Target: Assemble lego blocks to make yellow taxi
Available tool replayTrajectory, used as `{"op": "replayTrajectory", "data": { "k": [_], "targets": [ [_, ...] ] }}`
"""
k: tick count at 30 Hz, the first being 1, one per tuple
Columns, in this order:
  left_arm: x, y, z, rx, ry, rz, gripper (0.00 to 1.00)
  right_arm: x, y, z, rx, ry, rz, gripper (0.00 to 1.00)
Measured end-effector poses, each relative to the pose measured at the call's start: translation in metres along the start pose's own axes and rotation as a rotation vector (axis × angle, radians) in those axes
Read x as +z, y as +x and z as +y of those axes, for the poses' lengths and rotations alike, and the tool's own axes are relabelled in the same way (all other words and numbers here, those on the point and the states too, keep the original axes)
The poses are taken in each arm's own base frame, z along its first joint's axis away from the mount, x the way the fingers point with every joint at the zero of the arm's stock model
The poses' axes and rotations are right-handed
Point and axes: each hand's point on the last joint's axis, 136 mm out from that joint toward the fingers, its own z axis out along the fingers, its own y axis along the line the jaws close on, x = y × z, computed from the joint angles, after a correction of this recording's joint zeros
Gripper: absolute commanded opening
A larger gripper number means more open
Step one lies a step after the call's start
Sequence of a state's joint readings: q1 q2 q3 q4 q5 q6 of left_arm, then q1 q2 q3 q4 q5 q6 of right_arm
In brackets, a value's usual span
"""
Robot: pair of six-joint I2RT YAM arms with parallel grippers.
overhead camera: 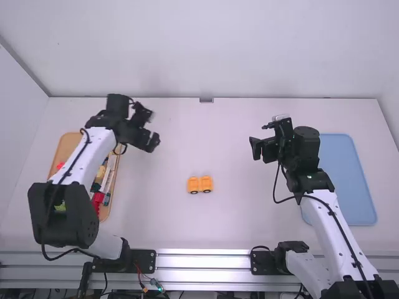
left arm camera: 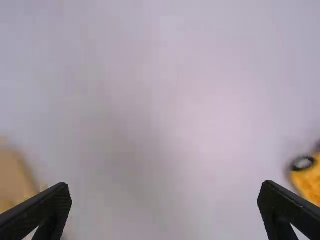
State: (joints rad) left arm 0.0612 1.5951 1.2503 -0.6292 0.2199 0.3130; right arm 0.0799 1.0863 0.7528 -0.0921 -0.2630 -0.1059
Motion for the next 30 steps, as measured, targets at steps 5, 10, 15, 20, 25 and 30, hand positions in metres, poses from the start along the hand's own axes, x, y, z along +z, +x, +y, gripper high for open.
{"op": "replayTrajectory", "data": {
  "k": [5, 10, 15, 20, 25, 30],
  "targets": [
    [-0.015, 0.03, 0.09, -0.438, -0.204, 0.003, 0.99, 0.001, -0.001, 0.01, -0.014, -0.023, -0.001, 0.99],
    [-0.008, 0.054, 0.127, -0.613, -0.27, 0.026, 1.0, 0.003, -0.004, 0.018, -0.026, -0.044, -0.011, 0.99],
    [0.019, 0.08, 0.148, -0.743, -0.272, 0.136, 0.91, 0.004, -0.008, 0.028, -0.046, -0.067, -0.025, 0.99],
    [0.032, 0.075, 0.16, -0.762, -0.258, 0.195, 0.85, 0.004, -0.008, 0.031, -0.051, -0.076, -0.025, 0.99],
    [0.041, 0.069, 0.171, -0.767, -0.266, 0.226, 0.8, 0.004, -0.007, 0.029, -0.045, -0.07, -0.024, 0.99],
    [0.054, 0.081, 0.175, -0.771, -0.281, 0.276, 0.73, 0.004, -0.007, 0.029, -0.045, -0.07, -0.024, 0.98]
  ]
}}
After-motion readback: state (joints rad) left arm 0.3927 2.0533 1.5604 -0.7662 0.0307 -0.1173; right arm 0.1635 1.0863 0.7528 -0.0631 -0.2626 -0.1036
